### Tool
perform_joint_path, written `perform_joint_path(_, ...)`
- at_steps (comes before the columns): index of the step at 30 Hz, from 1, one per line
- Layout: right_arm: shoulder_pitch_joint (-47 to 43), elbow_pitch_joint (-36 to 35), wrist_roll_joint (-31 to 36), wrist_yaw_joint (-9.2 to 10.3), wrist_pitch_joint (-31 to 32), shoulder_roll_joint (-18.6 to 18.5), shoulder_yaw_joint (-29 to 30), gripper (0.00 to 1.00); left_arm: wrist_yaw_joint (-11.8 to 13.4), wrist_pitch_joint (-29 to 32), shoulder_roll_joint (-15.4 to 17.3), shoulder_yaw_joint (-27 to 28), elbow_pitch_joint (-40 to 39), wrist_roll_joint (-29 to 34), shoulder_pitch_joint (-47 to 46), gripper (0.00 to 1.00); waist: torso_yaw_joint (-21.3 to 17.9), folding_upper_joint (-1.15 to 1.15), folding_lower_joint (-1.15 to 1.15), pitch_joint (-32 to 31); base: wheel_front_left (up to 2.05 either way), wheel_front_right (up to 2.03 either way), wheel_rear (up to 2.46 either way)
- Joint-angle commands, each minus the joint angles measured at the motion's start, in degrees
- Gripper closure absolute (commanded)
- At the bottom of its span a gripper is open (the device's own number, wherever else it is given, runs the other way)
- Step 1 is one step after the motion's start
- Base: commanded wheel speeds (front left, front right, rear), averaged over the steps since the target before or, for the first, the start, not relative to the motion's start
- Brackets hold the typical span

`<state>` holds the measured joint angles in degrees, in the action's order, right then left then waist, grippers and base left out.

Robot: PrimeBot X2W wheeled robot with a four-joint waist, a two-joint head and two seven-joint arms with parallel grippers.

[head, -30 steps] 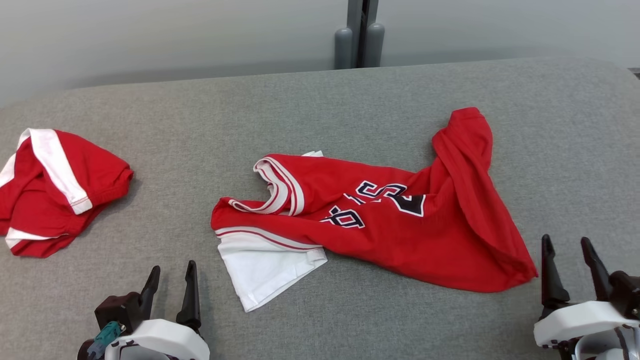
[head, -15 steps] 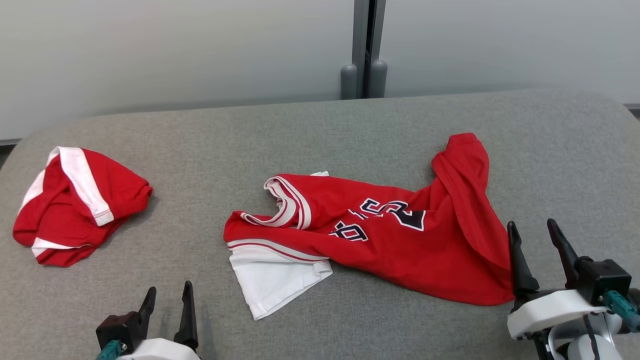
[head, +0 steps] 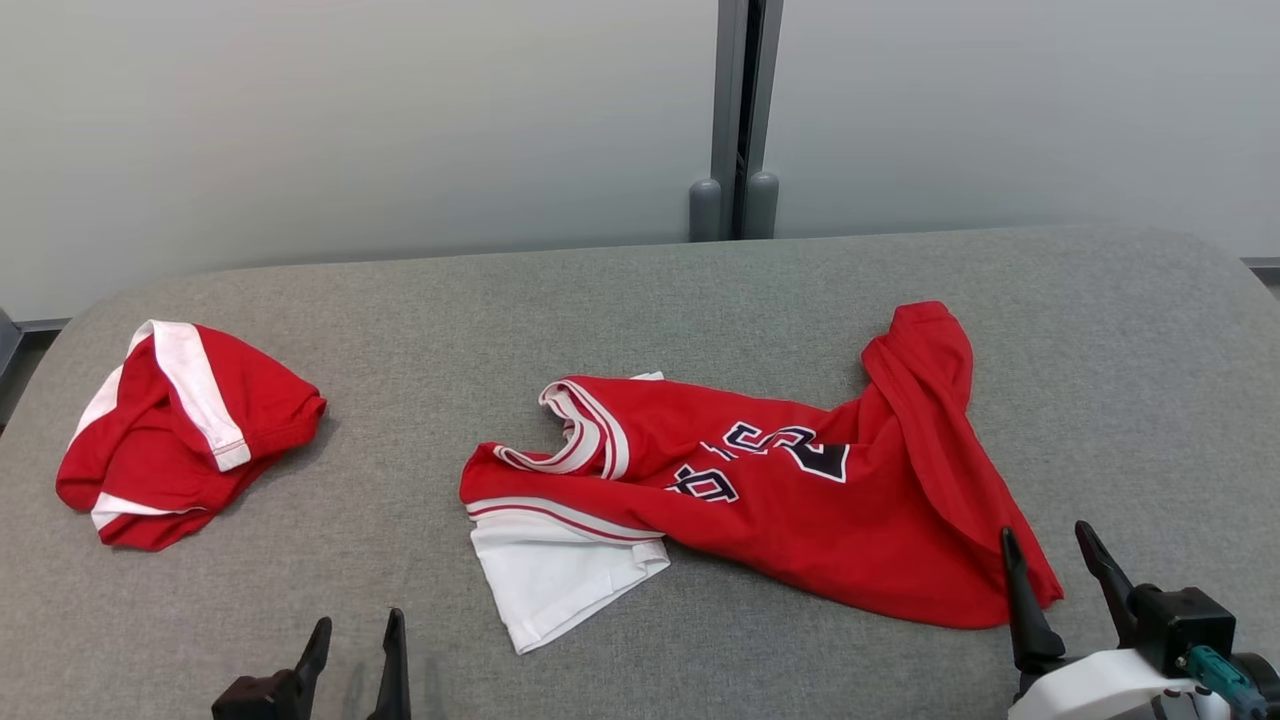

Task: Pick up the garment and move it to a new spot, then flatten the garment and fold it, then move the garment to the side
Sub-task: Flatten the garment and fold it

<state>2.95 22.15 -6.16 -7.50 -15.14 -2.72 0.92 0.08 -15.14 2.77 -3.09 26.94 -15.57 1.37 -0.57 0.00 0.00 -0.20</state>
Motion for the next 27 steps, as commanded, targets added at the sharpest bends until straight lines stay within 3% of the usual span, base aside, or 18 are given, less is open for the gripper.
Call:
perform_joint_path(1,-0.38,0.01,-0.29,0.02,0.00,-0.36,-0.08,0.00,0.25,-0.01,0.22,-0.27,-0.30,0.09,0.64,0.00,-0.07,0.00,0.00,0.02,0.00,0.00,0.00)
perform_joint_path(10,-0.11,2.33,1.31,0.02,0.00,-0.37,0.56,0.00,-2.69,-0.01,0.22,-6.30,0.90,-1.14,-1.16,0.00,-0.38,0.00,0.00,2.45,0.00,0.00,0.00)
perform_joint_path(25,3.53,7.58,3.08,0.02,0.00,-0.36,3.97,0.00,-6.84,0.21,0.17,-14.76,10.12,-11.19,-6.78,0.00,-2.42,0.00,0.00,8.15,0.00,0.00,0.00)
perform_joint_path(26,3.72,7.68,3.07,0.02,0.00,-0.35,3.99,0.00,-7.07,0.22,0.11,-15.04,10.58,-12.25,-6.99,0.15,-2.46,0.00,0.00,8.31,0.00,0.00,0.00)
perform_joint_path(27,3.87,7.78,3.06,0.02,0.00,-0.35,4.00,0.00,-7.08,0.26,0.13,-15.39,10.88,-12.73,-7.35,0.51,-2.47,0.00,0.00,8.47,0.00,0.00,0.00)
